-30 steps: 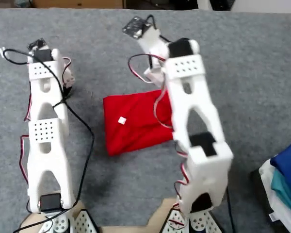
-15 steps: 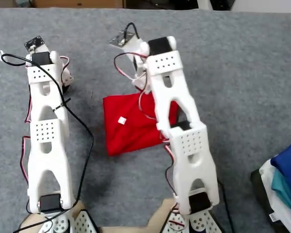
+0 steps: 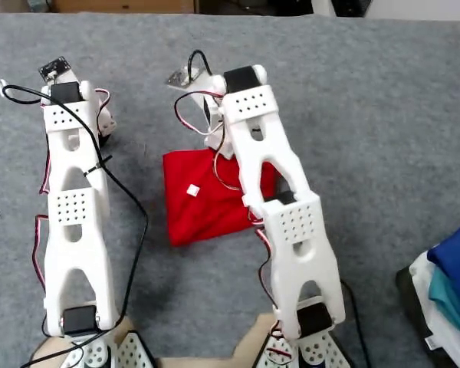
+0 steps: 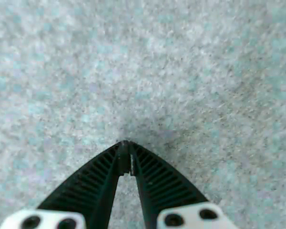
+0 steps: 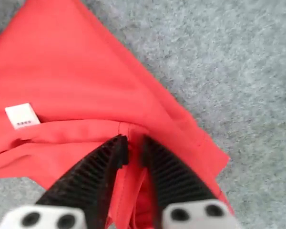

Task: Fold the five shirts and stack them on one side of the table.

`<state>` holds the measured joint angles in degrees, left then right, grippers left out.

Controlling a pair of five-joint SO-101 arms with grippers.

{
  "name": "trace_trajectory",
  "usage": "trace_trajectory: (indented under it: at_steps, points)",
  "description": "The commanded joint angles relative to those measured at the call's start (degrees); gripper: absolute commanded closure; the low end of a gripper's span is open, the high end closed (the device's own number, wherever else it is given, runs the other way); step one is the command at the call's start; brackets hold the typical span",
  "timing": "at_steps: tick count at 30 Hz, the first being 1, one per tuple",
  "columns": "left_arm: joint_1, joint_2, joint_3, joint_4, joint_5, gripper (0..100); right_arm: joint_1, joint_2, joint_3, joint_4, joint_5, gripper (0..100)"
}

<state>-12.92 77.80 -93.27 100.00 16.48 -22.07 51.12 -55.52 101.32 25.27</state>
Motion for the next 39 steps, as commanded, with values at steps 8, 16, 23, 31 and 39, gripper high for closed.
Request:
trace_trajectory:
  at_steps: [8,16,23,31,39]
  points:
    - [-0.18,-0.48,-2.64,-0.53,-0.26,98,2.68,-7.78,9.8,1.05,0.09,99.5]
    - [-0.18,-0.48,-2.64,-0.53,-0.35,98,6.37,-21.58,30.46,0.88,3.96,99.5]
    - [-0.18,-0.48,-2.64,-0.62,-0.35,98,13.05,-29.76,43.3,0.79,9.49,99.5]
    - [1.23,-0.4,-2.55,-0.62,-2.2,98,13.93,-36.79,50.51,-0.62,15.21,99.4]
    - [1.41,-0.4,-2.55,-0.62,-2.2,98,5.85,-33.98,36.88,-4.13,12.66,99.4]
